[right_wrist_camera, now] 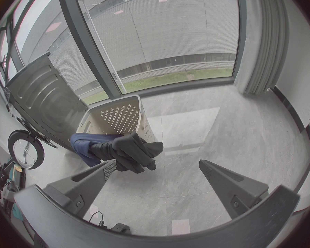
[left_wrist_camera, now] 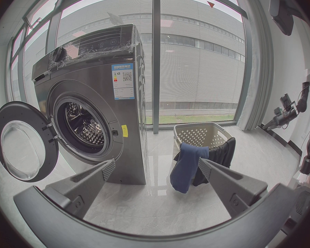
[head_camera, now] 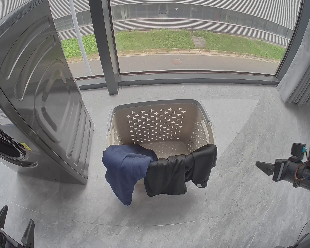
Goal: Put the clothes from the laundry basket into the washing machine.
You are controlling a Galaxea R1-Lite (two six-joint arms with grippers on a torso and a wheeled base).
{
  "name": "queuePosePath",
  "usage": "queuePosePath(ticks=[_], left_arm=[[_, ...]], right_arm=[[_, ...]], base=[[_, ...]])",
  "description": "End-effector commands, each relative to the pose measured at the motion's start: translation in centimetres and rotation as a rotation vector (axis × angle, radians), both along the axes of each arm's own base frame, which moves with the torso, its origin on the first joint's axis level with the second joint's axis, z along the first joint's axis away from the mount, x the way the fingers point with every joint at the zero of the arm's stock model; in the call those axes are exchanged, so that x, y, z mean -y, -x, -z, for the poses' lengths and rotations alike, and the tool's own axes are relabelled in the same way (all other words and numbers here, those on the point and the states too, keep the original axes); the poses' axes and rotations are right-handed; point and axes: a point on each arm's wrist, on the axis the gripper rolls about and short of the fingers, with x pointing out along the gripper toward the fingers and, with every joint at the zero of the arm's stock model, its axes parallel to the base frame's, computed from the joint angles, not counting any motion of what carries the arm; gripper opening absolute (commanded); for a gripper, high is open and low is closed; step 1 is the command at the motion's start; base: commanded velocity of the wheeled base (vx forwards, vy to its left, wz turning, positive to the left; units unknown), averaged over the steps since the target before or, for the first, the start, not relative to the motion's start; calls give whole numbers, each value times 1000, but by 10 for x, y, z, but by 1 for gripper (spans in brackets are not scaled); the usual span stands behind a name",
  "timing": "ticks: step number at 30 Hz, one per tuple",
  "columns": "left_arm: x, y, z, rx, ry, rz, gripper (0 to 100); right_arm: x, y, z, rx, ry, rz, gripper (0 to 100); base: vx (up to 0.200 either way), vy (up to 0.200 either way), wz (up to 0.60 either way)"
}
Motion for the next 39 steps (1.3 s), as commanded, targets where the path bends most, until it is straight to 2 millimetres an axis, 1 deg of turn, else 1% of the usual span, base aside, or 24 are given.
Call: queuePosePath(ticks=[1, 5, 9, 14, 20, 22, 25, 26, 28, 29, 31, 37, 38, 39], left_arm=[[0, 0, 5, 0, 0, -1, 100], [0, 0, 5, 0, -2, -1, 100], [0, 0, 5, 0, -2, -1, 100], [0, 0, 5, 0, 0, -1, 100], [0, 0, 5, 0, 1, -1, 100], [0, 0, 5, 0, 1, 1, 100], [0, 0, 5, 0, 1, -1, 100], [0, 0, 5, 0, 1, -1, 100], [0, 0, 5, 0, 1, 1, 100], [0, 0, 5, 0, 1, 1, 100], [0, 0, 5, 2, 1, 1, 100], [0, 0, 5, 0, 1, 1, 100], [0, 0, 5, 0, 1, 1, 100], [0, 0, 5, 0, 1, 1, 100]], right_arm=[[-35, -60, 44, -140, 20, -71, 100], [-52, -79, 49, -132, 50, -65, 100], [-70, -92, 55, -125, 49, -99, 100], [-80, -109, 66, -138, 53, -113, 100], [-93, -113, 71, -144, 58, -145, 100], [-100, -119, 76, -146, 60, -159, 100], [-106, -121, 84, -163, 65, -172, 100], [-106, -121, 84, -163, 65, -172, 100], [-112, -126, 90, -161, 61, -180, 100], [-112, -126, 90, -161, 61, -180, 100], [-115, -132, 97, -163, 61, -181, 100], [-119, -141, 102, -156, 57, -179, 100], [-122, -148, 103, -143, 46, -176, 100], [-122, -150, 104, -140, 45, -176, 100]], base=[[0, 0, 0], [0, 0, 0], [0, 0, 0], [0, 0, 0], [0, 0, 0], [0, 0, 0], [0, 0, 0], [0, 0, 0], [0, 0, 0], [0, 0, 0], [0, 0, 0], [0, 0, 0], [0, 0, 0], [0, 0, 0]])
